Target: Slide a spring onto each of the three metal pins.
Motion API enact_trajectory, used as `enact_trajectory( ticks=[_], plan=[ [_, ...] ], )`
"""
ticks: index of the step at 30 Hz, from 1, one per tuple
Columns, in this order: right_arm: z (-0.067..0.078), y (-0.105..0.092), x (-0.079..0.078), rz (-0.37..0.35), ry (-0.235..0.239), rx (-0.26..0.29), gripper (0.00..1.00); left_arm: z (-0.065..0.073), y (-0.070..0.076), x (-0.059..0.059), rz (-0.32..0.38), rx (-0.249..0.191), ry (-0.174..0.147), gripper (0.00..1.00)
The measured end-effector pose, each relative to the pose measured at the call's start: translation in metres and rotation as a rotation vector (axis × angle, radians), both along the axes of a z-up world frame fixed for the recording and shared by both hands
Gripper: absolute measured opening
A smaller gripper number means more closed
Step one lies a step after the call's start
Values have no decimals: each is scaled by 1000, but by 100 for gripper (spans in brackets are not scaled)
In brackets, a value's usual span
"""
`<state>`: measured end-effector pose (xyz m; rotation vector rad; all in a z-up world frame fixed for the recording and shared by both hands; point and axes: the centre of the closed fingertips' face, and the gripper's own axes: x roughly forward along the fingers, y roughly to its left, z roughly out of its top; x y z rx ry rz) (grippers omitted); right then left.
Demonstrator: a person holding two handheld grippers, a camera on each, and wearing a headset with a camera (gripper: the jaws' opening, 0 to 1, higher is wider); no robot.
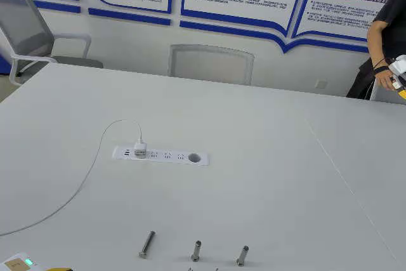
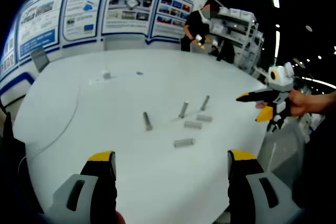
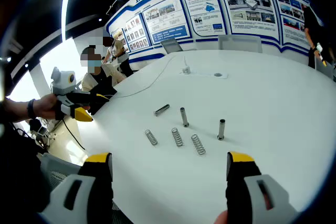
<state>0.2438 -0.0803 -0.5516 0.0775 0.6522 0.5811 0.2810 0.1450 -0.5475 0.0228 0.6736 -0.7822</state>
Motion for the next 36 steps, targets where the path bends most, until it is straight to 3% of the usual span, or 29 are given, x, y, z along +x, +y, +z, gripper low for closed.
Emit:
enact_trajectory(
  ticks=[17, 36],
  plan=[
    [-3, -1, -2, -2, 2, -6, 95, 0, 1, 3, 11, -10, 7, 89],
    [-9, -1, -5, -4, 20, 1, 94, -4, -5, 31, 4, -7, 6, 87]
  ],
)
